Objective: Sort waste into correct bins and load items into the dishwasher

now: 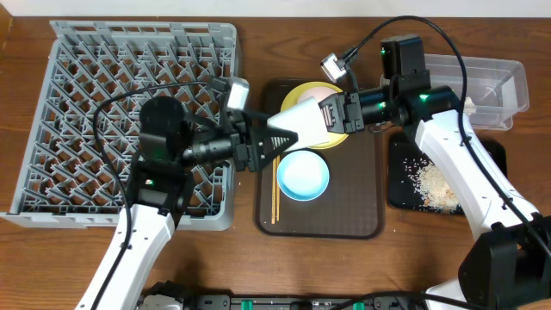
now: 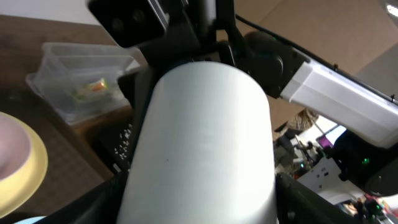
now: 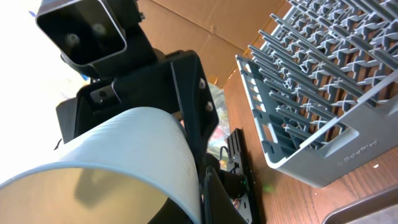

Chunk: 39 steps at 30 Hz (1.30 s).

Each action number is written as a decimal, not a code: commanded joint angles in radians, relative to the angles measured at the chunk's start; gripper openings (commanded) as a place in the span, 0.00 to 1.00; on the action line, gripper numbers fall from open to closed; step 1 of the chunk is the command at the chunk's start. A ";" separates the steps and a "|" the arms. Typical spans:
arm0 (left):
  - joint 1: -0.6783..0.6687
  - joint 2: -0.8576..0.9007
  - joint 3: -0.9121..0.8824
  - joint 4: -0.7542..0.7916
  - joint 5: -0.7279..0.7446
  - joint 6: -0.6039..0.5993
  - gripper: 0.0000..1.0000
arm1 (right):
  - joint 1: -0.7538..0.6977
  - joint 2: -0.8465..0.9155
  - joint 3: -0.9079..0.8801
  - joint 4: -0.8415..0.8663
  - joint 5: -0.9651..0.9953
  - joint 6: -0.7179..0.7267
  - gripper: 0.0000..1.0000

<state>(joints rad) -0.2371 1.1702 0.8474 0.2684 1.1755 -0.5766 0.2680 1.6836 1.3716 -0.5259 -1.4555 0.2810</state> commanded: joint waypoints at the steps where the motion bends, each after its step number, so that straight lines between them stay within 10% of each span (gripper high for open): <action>1: -0.037 -0.007 0.007 0.007 0.110 -0.005 0.75 | 0.002 -0.002 0.009 0.007 0.066 0.003 0.01; 18: -0.037 -0.006 0.008 0.007 0.088 0.000 0.61 | 0.002 -0.002 0.009 0.007 0.066 0.003 0.01; 39: 0.148 -0.007 0.007 -0.117 0.063 0.136 0.32 | -0.139 -0.002 0.009 -0.027 0.029 0.014 0.38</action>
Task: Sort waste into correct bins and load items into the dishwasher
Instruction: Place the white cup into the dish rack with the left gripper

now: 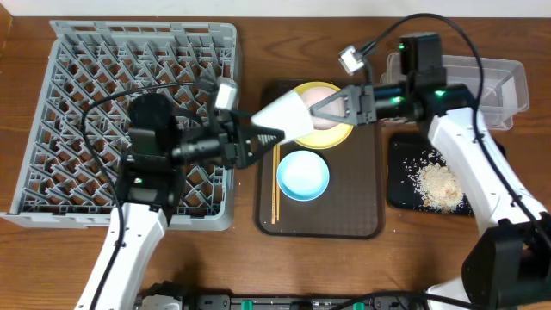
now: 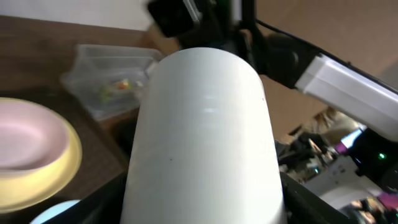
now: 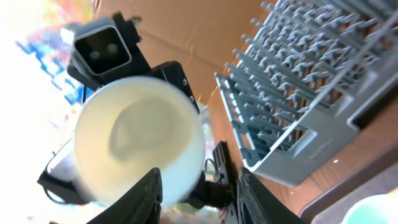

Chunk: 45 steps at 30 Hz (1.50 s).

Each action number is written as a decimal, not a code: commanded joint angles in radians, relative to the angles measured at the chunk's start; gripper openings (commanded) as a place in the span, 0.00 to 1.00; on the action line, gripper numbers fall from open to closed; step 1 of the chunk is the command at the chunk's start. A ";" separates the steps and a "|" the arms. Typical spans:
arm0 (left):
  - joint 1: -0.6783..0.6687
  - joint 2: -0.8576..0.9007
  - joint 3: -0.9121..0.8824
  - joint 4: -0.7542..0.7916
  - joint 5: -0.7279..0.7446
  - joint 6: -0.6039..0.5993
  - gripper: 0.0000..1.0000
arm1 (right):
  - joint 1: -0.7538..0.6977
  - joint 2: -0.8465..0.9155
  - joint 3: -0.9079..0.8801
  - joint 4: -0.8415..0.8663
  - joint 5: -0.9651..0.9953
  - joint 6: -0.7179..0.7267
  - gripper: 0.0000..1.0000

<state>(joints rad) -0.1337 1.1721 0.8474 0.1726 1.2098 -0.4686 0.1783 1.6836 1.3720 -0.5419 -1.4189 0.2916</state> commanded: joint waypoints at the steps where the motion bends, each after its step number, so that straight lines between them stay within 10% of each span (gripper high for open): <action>1: 0.058 -0.009 0.007 -0.032 0.028 0.032 0.32 | -0.063 -0.002 0.009 -0.013 -0.006 0.003 0.38; 20: 0.361 -0.082 0.012 -0.394 -0.413 0.095 0.12 | -0.114 -0.117 0.009 -0.411 0.795 -0.204 0.35; 28: 0.409 -0.132 0.134 -0.822 -0.835 0.205 0.10 | -0.114 -0.218 0.009 -0.517 1.150 -0.204 0.35; 45: 0.408 0.074 0.219 -1.111 -1.088 0.214 0.10 | -0.114 -0.229 0.009 -0.579 1.186 -0.238 0.35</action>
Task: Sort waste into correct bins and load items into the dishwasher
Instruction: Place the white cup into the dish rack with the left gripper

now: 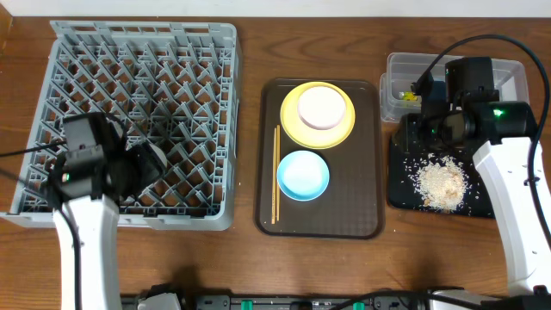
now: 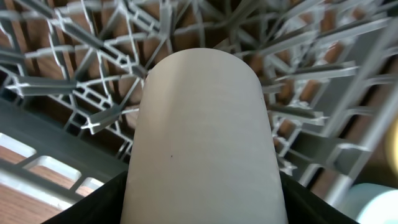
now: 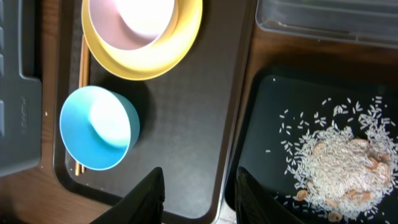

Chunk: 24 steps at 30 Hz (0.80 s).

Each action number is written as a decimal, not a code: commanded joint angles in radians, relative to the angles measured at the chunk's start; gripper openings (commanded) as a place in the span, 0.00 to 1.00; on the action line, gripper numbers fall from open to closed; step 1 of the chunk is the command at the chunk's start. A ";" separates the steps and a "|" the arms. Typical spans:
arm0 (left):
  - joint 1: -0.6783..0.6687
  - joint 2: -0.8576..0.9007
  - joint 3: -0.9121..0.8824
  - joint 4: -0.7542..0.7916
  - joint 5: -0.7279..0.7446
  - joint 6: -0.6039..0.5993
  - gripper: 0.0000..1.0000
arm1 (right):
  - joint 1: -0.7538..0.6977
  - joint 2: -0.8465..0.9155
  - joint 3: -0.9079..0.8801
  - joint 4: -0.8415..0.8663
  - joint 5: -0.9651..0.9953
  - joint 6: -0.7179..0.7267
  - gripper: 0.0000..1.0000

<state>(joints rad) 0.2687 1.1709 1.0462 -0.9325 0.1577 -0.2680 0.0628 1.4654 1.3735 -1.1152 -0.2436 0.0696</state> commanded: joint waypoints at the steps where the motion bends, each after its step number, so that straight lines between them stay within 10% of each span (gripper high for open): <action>1: 0.006 0.125 0.020 -0.005 -0.036 0.013 0.11 | 0.001 -0.011 0.007 -0.007 0.011 -0.016 0.36; 7: 0.006 0.251 0.020 0.010 -0.036 0.013 0.17 | 0.001 -0.011 0.007 -0.007 0.011 -0.016 0.36; 15: 0.006 0.313 0.020 0.021 -0.036 0.013 0.74 | 0.001 -0.010 0.007 -0.011 0.011 -0.016 0.36; 24: -0.001 0.220 0.112 0.021 -0.035 0.013 0.90 | 0.001 -0.011 0.007 -0.037 0.011 -0.020 0.57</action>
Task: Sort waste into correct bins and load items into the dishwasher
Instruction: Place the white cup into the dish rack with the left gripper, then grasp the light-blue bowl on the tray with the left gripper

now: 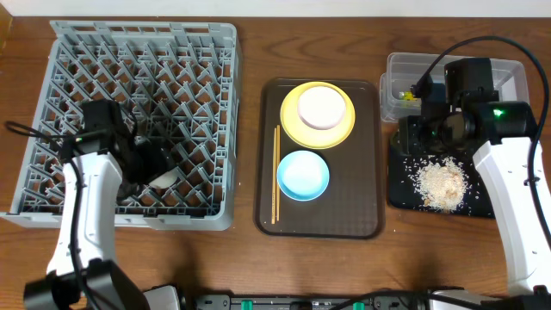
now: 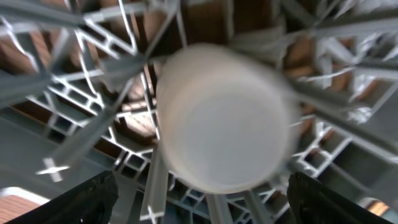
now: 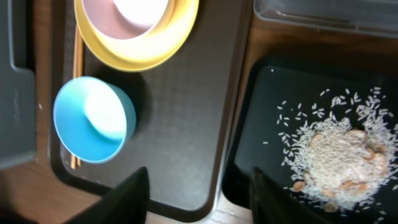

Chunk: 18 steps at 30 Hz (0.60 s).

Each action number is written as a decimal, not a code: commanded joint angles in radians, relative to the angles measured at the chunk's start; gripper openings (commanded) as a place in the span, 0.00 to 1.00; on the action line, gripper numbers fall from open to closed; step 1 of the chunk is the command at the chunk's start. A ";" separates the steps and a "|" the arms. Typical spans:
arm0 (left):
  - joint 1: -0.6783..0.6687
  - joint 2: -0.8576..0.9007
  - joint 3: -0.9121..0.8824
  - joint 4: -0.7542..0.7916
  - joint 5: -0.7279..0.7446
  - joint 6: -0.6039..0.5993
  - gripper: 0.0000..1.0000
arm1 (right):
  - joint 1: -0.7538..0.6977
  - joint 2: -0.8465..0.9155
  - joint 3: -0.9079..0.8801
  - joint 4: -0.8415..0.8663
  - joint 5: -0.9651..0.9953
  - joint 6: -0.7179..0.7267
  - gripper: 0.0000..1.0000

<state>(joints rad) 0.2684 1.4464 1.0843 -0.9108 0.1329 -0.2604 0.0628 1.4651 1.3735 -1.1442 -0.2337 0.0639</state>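
A white cup sits bottom-up among the tines of the grey dishwasher rack; from overhead the cup is in the rack's front part. My left gripper hangs just above it, open, both fingers clear of the cup. My right gripper is open and empty, over the edge between the brown tray and the black tray. On the brown tray lie a blue bowl, a pink bowl in a yellow plate, and chopsticks.
Rice and food scraps lie on the black tray at the right. A clear plastic bin with small scraps stands behind it. The rack fills the table's left side, with bare wood around the trays.
My left gripper was shut on the white cup over the rack; now the cup stands in the rack and the jaws are open. My right gripper's jaws stand a little wider.
Both grippers held the white cup above the brown tray. Then the right one had let go and drawn back while the left kept the cup. The left then held it over the rack, with the right over the black tray. Now the cup stands released in the rack.
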 commanded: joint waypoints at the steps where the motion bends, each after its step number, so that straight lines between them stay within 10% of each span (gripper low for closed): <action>1: -0.010 -0.072 0.088 -0.002 -0.010 0.005 0.90 | 0.001 -0.010 0.007 -0.011 0.001 -0.014 0.62; 18: -0.677 -0.101 0.105 0.110 -0.007 -0.006 0.91 | -0.180 -0.040 0.008 -0.025 0.068 0.063 0.74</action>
<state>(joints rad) -0.3122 1.3136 1.1786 -0.8276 0.1276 -0.2619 -0.0818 1.4521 1.3735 -1.1652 -0.1818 0.1020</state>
